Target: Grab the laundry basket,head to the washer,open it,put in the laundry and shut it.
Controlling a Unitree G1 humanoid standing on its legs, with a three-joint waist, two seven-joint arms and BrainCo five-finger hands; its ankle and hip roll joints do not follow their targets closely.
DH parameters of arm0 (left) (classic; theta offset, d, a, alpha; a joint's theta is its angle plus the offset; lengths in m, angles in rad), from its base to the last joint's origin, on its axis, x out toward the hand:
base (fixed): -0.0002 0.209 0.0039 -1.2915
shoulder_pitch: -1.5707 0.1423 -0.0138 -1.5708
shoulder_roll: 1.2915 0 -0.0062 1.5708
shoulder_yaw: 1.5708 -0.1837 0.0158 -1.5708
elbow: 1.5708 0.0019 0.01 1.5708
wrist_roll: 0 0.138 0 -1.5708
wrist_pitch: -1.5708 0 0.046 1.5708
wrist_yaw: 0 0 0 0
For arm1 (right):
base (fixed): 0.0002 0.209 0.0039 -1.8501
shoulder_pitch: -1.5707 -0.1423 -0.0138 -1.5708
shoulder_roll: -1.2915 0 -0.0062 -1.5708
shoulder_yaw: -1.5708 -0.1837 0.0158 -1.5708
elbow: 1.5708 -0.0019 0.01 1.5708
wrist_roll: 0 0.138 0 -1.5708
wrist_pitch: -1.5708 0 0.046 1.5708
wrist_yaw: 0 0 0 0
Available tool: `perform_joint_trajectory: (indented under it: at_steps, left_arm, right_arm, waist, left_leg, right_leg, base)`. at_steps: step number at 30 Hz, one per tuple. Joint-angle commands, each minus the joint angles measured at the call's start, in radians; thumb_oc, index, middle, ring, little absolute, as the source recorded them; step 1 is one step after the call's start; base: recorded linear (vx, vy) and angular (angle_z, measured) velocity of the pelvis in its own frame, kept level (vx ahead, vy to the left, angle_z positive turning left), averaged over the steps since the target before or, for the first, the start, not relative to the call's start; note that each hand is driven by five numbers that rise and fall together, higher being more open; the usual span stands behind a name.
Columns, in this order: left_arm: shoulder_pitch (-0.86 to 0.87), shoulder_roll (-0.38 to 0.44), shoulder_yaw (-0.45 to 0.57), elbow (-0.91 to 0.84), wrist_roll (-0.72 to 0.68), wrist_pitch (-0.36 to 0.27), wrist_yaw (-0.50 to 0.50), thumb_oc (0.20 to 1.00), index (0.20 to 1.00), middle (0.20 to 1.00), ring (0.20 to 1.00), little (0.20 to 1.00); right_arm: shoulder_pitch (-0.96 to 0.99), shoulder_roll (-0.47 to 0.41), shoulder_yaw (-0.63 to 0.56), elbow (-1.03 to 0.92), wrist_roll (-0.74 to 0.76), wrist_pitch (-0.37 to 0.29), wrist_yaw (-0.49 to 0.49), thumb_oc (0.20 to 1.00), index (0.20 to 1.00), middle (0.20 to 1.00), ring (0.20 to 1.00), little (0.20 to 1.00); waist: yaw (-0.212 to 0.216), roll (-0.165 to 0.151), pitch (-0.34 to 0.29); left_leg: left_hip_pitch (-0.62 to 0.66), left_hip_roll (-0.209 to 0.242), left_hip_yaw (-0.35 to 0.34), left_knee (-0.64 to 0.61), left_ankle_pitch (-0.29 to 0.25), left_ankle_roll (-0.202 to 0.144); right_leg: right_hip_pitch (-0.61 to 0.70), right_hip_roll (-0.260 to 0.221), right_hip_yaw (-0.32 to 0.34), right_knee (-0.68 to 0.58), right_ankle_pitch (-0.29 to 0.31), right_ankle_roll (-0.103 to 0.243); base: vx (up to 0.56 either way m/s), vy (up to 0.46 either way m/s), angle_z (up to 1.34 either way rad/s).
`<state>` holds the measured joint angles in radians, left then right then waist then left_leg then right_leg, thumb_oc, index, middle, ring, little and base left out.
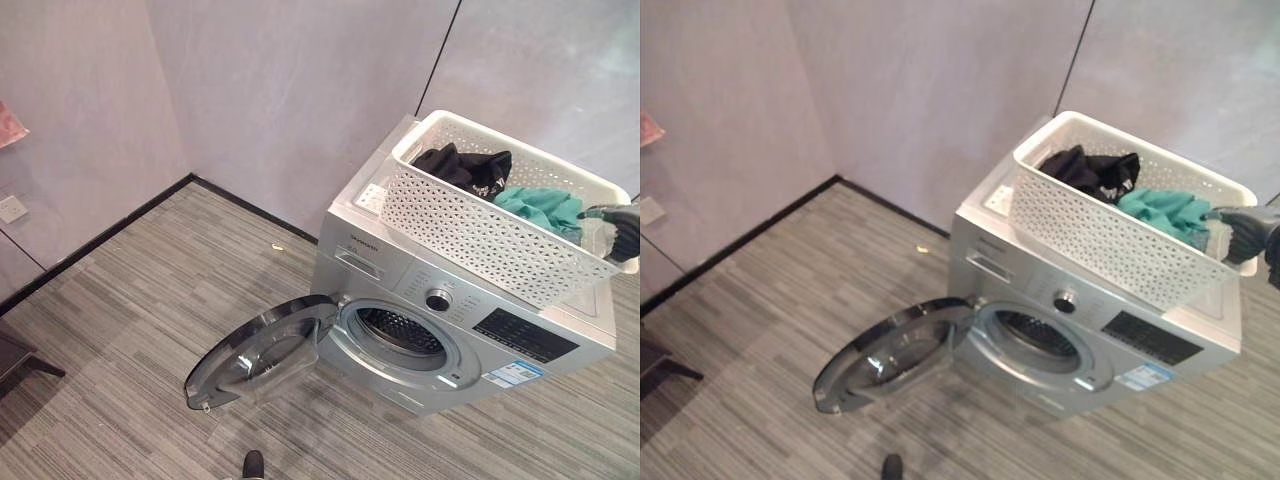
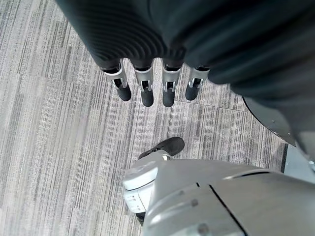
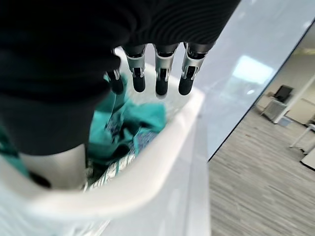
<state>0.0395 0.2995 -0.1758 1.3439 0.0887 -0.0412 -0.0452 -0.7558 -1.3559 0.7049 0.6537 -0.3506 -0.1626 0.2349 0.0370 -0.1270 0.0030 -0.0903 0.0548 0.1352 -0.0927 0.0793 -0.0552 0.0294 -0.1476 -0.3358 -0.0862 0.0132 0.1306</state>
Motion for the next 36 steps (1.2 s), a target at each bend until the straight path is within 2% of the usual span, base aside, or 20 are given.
perform_joint_trajectory:
  at_steps: [1,4,9,12,18,22,25,29,33,35,36]
  left_arm:
    - [-0.001,-0.022,-0.048,0.030,0.051,-0.004,0.008,1.000,1.000,1.000,1.000,1.000]
    - [-0.007,-0.017,-0.063,0.025,0.080,-0.009,0.026,1.000,1.000,1.000,1.000,1.000]
    - [-0.009,-0.019,-0.067,0.026,0.084,-0.010,0.029,1.000,1.000,1.000,1.000,1.000]
    - [-0.016,-0.018,-0.067,0.030,0.093,-0.011,0.033,1.000,1.000,1.000,1.000,1.000]
    - [-0.033,-0.018,-0.066,0.033,0.104,-0.009,0.052,1.000,1.000,1.000,1.000,1.000]
    - [-0.036,-0.020,-0.073,0.032,0.099,-0.012,0.053,1.000,1.000,1.000,1.000,1.000]
    - [-0.046,-0.023,-0.091,0.021,0.096,-0.013,0.065,1.000,1.000,1.000,1.000,1.000]
    - [-0.049,-0.022,-0.100,0.019,0.094,-0.014,0.069,1.000,1.000,1.000,1.000,1.000]
    - [-0.051,-0.025,-0.118,0.024,0.084,-0.013,0.053,1.000,1.000,1.000,1.000,1.000]
    - [-0.050,-0.026,-0.121,0.025,0.083,-0.012,0.047,1.000,1.000,1.000,1.000,1.000]
    - [-0.048,-0.026,-0.125,0.026,0.081,-0.011,0.038,1.000,1.000,1.000,1.000,1.000]
  right_arm:
    - [-0.092,-0.011,-0.021,0.021,-0.058,0.020,-0.107,1.000,1.000,1.000,1.000,1.000]
    - [-0.139,0.030,0.018,0.041,-0.116,0.025,-0.143,1.000,1.000,1.000,1.000,1.000]
    - [-0.174,0.043,0.057,0.040,-0.147,0.029,-0.145,1.000,1.000,1.000,1.000,1.000]
    - [-0.225,0.049,0.088,0.022,-0.231,0.045,-0.180,1.000,1.000,1.000,1.000,1.000]
    - [-0.214,0.057,0.009,-0.016,-0.250,0.085,-0.219,1.000,1.000,1.000,1.000,1.000]
    - [-0.190,0.078,-0.043,0.018,-0.240,0.101,-0.248,1.000,1.000,1.000,1.000,1.000]
    - [-0.165,0.121,-0.070,0.113,-0.237,0.123,-0.270,1.000,1.000,1.000,1.000,1.000]
    - [-0.176,0.158,-0.018,0.214,-0.222,0.113,-0.244,1.000,1.000,1.000,1.000,1.000]
    - [-0.212,0.217,0.108,0.357,-0.207,0.087,-0.147,1.000,1.000,1.000,1.000,1.000]
    - [-0.210,0.227,0.122,0.373,-0.197,0.082,-0.126,1.000,1.000,1.000,1.000,1.000]
    - [-0.203,0.240,0.130,0.411,-0.153,0.077,-0.086,1.000,1.000,1.000,1.000,1.000]
  waist:
    - [0.053,-0.007,0.022]
    - [0.070,0.000,0.029]
    - [0.074,0.004,0.029]
    - [0.083,0.007,0.037]
    - [0.084,0.014,0.042]
    - [0.088,0.015,0.040]
    - [0.095,0.019,0.040]
    - [0.100,0.019,0.040]
    - [0.108,0.016,0.037]
    - [0.109,0.016,0.036]
    - [0.111,0.017,0.037]
  left_leg:
    - [0.028,0.052,0.050,0.005,-0.042,-0.047]
    - [0.013,0.047,0.040,0.005,-0.037,-0.047]
    - [0.000,0.043,0.033,0.005,-0.034,-0.047]
    - [-0.020,0.042,0.024,0.005,-0.028,-0.047]
    - [-0.039,0.039,0.007,0.005,-0.028,-0.045]
    - [-0.035,0.038,0.003,0.005,-0.030,-0.043]
    - [-0.031,0.040,0.002,0.005,-0.031,-0.044]
    - [-0.028,0.041,0.002,0.005,-0.029,-0.046]
    - [-0.024,0.046,0.003,0.005,-0.026,-0.051]
    - [-0.025,0.046,0.003,0.005,-0.026,-0.051]
    - [-0.024,0.047,0.002,0.005,-0.024,-0.053]
  right_leg:
    - [-0.072,-0.028,0.016,-0.001,0.108,0.060]
    - [-0.081,-0.033,0.008,-0.001,0.110,0.061]
    - [-0.088,-0.036,0.002,-0.001,0.112,0.062]
    - [-0.099,-0.040,-0.004,-0.001,0.114,0.063]
    - [-0.106,-0.043,-0.015,-0.001,0.113,0.062]
    - [-0.099,-0.042,-0.021,-0.001,0.109,0.060]
    - [-0.091,-0.041,-0.026,-0.001,0.105,0.058]
    - [-0.088,-0.038,-0.026,-0.001,0.102,0.056]
    - [-0.085,-0.034,-0.028,-0.001,0.099,0.054]
    - [-0.085,-0.033,-0.028,-0.001,0.098,0.054]
    - [-0.084,-0.031,-0.030,-0.001,0.096,0.053]
  base:
    - [0.00,-0.004,-0.05]
    - [0.00,0.000,0.00]
    - [0.01,-0.005,0.06]
    - [0.00,-0.007,0.01]
    - [0.03,-0.017,0.11]
    - [0.03,-0.008,0.02]
    - [0.02,-0.016,0.00]
    - [0.00,0.000,0.00]
    - [0.01,-0.008,0.00]
    - [0.00,0.000,0.00]
    - [0.00,0.000,0.00]
